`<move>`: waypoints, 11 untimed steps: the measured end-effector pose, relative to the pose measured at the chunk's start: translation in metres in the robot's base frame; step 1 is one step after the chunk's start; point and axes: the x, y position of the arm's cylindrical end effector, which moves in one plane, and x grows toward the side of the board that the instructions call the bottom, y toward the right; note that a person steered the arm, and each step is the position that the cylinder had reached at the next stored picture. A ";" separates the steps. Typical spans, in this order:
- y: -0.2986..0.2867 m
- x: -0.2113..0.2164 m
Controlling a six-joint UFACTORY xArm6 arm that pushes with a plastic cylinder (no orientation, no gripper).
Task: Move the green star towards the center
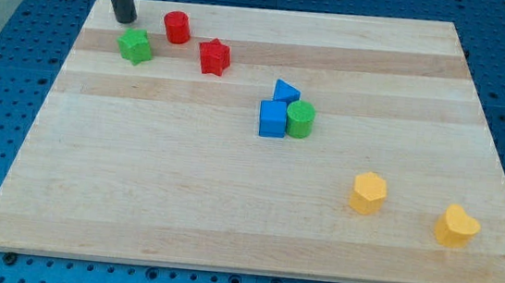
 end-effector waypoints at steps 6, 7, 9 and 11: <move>0.035 0.042; 0.006 0.035; 0.034 0.092; 0.081 0.103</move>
